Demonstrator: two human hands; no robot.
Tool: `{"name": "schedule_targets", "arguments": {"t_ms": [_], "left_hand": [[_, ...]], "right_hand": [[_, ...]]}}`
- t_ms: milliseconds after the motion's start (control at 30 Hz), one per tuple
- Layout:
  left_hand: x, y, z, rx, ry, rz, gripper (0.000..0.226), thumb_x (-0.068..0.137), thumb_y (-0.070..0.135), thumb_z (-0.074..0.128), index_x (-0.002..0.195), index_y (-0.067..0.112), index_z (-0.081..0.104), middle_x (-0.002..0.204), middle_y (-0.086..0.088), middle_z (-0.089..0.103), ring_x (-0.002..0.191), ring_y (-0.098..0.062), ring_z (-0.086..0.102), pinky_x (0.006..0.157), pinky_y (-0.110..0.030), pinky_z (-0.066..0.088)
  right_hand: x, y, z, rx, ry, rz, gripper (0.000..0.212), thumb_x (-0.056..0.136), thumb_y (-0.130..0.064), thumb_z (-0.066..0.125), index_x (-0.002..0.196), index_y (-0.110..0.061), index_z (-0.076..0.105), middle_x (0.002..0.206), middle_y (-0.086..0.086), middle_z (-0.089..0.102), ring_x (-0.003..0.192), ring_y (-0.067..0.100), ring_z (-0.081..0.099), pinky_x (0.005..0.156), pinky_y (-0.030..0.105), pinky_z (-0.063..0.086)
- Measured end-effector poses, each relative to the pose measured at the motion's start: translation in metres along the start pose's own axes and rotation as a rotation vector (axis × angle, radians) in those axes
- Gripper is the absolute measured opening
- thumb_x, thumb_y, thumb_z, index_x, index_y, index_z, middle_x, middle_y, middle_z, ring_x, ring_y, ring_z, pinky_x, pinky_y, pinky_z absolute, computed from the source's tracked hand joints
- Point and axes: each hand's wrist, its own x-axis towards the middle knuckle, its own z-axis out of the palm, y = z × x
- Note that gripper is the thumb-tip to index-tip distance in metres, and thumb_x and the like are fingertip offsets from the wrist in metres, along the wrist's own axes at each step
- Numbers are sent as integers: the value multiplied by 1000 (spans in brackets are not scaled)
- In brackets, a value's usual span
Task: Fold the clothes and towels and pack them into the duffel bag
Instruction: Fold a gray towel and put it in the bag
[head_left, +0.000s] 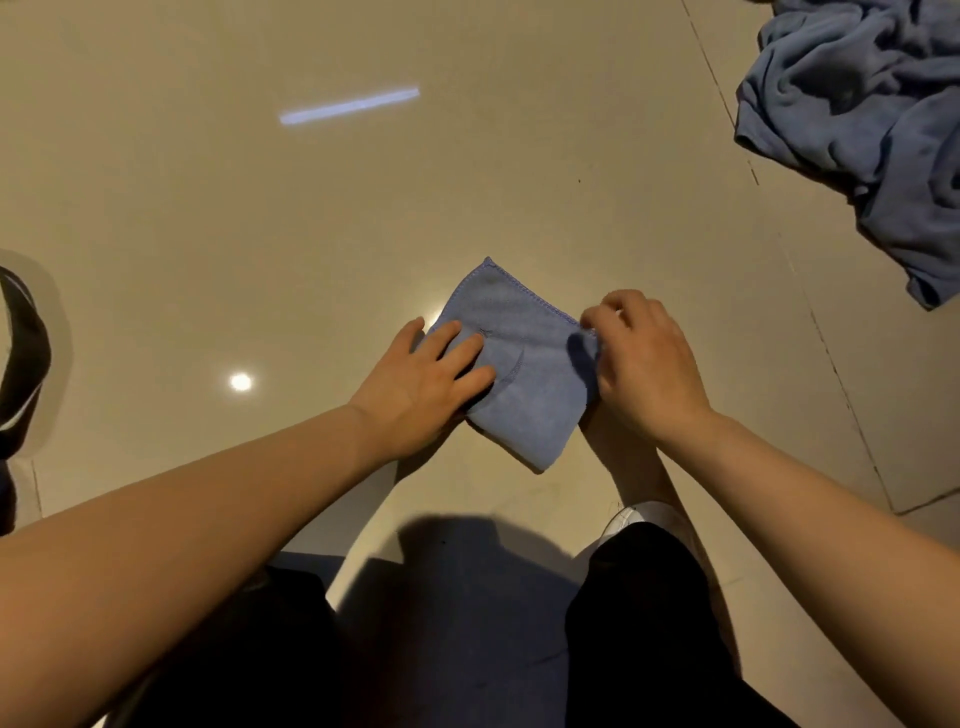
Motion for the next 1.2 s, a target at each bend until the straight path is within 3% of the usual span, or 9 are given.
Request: {"name": "schedule_targets", "arguments": {"t_ms": [100,167,267,433,533,700,900,1033,1200], "left_hand": [[1,-10,6,-105,90,9,24,88,28,53,109,17,56,123,-12,60,114,-37,57,87,-51,47],[-2,-16,4,-232,35,-26,28,93,38,39,114,22,50,130,-7,59,122,-33,54,89,-50,45],[-5,-14,-14,-556,-75,-180,43,92,47,30,117,22,54,124,-2,62,118,-25,52,91,-44,42],[-24,-5,-64,-1505,-139,-601,29,94,49,46,114,30,54,98,16,67,90,1,62,74,-15,45],[-33,8,-81,-2051,-221,-698,35,98,40,50,125,19,56,118,2,68,109,-13,64,87,-25,51],[-39,9,-60,-1558,-186,-1200,14,101,24,48,108,20,59,112,-12,66,90,-19,60,79,-32,47],[-45,-5,-54,-946,-120,-904,43,92,32,60,132,21,48,118,-1,58,93,-14,54,80,-27,40],[-25,5,-43,-942,-150,-759,72,83,37,71,143,23,33,110,7,50,92,-12,50,76,-27,38],[-19,12,-24,-933,-110,-708,83,81,14,70,148,24,23,122,-9,51,91,-20,49,72,-28,36]], "right_hand": [[-24,7,6,-117,-141,-270,29,78,-18,55,106,-17,60,124,6,54,113,32,49,85,39,34],[-32,8,9,-110,-217,-236,32,84,-30,46,114,-25,57,134,-1,51,125,27,44,97,44,32],[-17,1,3,-45,-258,-172,26,83,-25,45,103,-24,62,115,-3,63,118,26,53,97,43,35],[21,-4,-83,784,-475,218,5,91,-14,62,88,-18,63,83,-1,64,78,12,58,72,25,46],[31,-4,-112,976,-500,283,9,91,-15,58,90,-11,66,85,5,65,75,13,57,69,21,47],[34,-18,-63,956,-356,692,13,98,-18,50,91,-14,61,82,6,62,64,13,57,63,25,48],[4,-16,-21,541,-363,673,22,86,-42,65,90,-21,62,91,1,69,89,22,64,83,41,53],[-5,-37,-6,579,-461,708,35,79,-46,73,86,-14,59,87,5,69,85,25,66,78,40,53],[-13,-48,12,390,-537,599,32,87,-33,67,72,-16,44,85,7,59,77,23,53,64,33,39]]}}
